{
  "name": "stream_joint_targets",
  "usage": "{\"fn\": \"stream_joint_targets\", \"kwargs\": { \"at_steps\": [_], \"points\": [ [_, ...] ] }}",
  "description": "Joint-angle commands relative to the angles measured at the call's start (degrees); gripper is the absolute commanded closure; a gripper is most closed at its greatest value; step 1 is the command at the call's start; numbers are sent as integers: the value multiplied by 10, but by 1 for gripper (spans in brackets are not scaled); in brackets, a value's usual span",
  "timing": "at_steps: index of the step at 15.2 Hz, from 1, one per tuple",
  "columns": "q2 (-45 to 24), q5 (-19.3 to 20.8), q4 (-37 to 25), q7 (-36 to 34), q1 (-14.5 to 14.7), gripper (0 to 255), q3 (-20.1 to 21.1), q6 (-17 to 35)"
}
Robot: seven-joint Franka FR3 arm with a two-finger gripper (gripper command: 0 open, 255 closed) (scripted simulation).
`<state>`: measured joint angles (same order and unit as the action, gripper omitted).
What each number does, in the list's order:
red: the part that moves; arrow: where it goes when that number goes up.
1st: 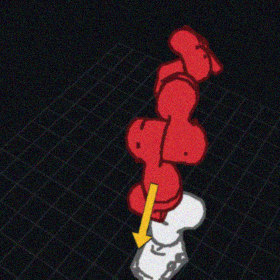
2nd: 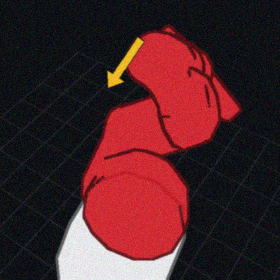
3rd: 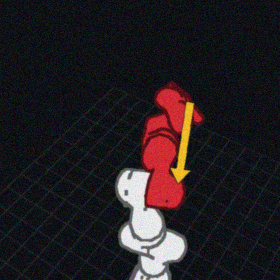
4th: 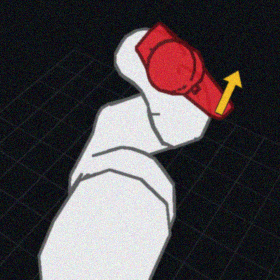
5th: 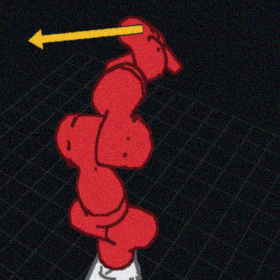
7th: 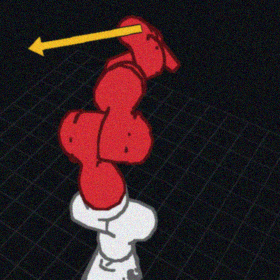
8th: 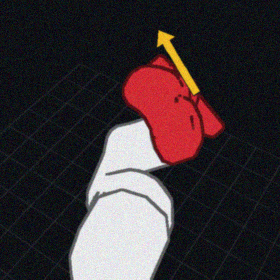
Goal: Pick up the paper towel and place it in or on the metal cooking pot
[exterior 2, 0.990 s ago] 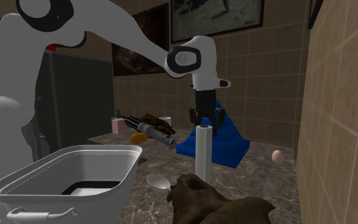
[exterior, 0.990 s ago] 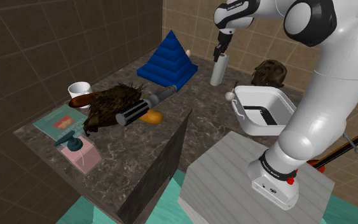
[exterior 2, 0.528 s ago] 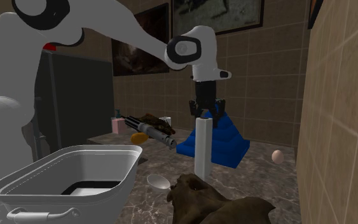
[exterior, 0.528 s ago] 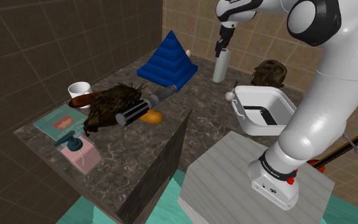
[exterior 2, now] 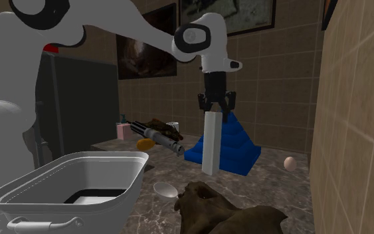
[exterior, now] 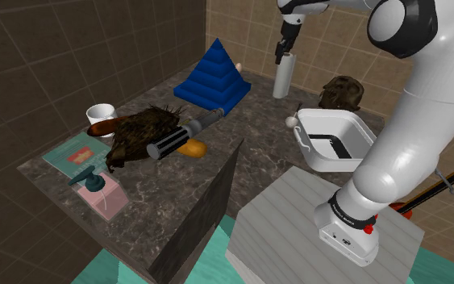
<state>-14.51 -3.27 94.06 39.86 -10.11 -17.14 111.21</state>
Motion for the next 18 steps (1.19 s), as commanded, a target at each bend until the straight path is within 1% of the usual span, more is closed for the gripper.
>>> {"fn": "stream_joint_targets", "kwargs": {
  "at_steps": [1,10,18],
  "points": [
    [2,1,-14,0,0,255,-1,-16],
    [4,2,-81,0,-3,255,-2,-85],
    [-6,-1,-156,1,-7,255,-3,-151]
  ]
}}
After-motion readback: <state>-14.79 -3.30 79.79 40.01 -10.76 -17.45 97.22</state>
